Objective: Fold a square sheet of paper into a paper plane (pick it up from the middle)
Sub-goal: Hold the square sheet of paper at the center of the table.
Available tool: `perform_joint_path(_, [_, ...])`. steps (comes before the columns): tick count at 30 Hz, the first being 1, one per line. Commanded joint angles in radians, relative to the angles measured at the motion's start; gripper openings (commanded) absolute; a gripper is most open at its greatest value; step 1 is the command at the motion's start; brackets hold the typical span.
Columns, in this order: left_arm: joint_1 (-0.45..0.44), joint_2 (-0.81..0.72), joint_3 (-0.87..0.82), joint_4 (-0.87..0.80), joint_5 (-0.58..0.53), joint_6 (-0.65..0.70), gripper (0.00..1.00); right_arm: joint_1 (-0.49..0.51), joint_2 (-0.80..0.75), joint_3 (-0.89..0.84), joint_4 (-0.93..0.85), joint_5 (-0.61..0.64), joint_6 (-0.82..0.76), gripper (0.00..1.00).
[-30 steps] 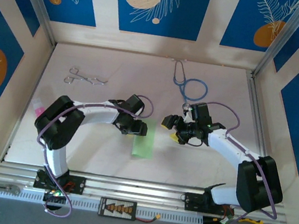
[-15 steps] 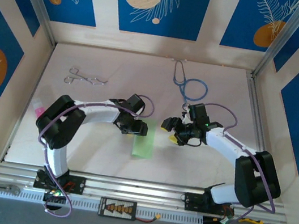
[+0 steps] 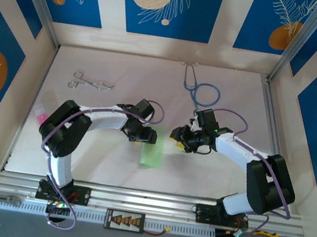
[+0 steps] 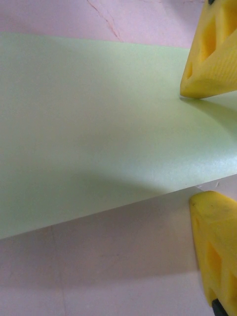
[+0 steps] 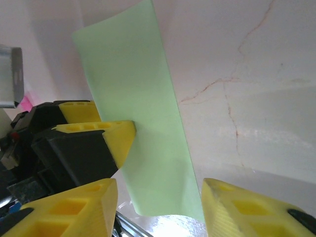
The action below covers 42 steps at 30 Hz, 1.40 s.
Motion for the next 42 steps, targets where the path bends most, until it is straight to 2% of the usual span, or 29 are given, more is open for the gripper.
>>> perform_joint_path(1, [-0.001, 0.113, -0.066, 0.032, -0.050, 0.008, 0.61, 0.014, 0.019, 0.034, -0.001, -0.021, -0.012, 0.44])
perform_joint_path(8, [-0.001, 0.112, -0.067, 0.029, -0.053, 0.007, 0.61, 0.046, 0.077, 0.054, 0.024, -0.036, -0.021, 0.13])
perform_joint_path(12, [0.000, 0.114, -0.064, 0.032, -0.049, 0.008, 0.61, 0.072, 0.119, 0.065, 0.044, -0.027, -0.011, 0.00])
perform_joint_path(34, [0.000, 0.115, -0.067, 0.034, -0.044, 0.007, 0.62, 0.163, 0.272, 0.087, 0.176, -0.017, 0.036, 0.00])
perform_joint_path(42, [0.000, 0.117, -0.070, 0.042, -0.036, 0.002, 0.62, 0.180, 0.307, 0.086, 0.153, 0.018, 0.013, 0.00])
